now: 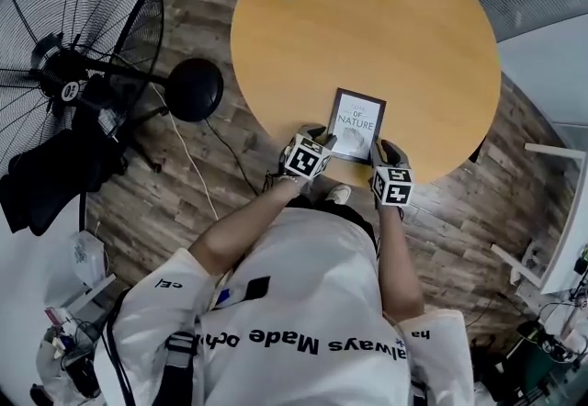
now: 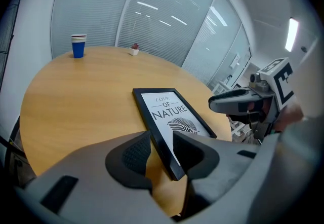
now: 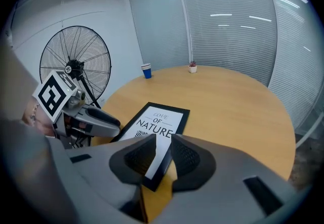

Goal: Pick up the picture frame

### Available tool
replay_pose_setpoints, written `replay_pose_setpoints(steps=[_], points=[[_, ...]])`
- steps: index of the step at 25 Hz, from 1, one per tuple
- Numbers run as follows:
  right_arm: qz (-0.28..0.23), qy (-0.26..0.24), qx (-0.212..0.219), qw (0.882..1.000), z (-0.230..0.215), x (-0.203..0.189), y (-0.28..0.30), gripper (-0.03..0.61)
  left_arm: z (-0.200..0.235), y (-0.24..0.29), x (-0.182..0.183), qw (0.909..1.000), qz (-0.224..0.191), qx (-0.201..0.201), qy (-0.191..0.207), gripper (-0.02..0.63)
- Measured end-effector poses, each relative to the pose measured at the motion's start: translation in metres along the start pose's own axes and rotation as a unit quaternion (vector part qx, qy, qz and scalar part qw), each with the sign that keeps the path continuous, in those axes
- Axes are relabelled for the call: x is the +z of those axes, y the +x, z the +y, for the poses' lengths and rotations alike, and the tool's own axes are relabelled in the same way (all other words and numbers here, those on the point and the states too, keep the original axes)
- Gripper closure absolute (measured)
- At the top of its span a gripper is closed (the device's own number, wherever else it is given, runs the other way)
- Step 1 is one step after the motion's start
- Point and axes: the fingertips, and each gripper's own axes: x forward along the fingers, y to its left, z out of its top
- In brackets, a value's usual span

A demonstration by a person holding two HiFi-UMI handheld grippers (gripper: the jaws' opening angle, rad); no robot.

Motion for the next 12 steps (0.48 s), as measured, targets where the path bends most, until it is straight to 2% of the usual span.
replay_pose_setpoints(steps=[12], points=[[0.045,0.031,0.006,0.999,-0.004,-0.031,0.019,0.433,0.000,0.014,-0.009,0.9998,0.015,0.000,-0.010,0.456]])
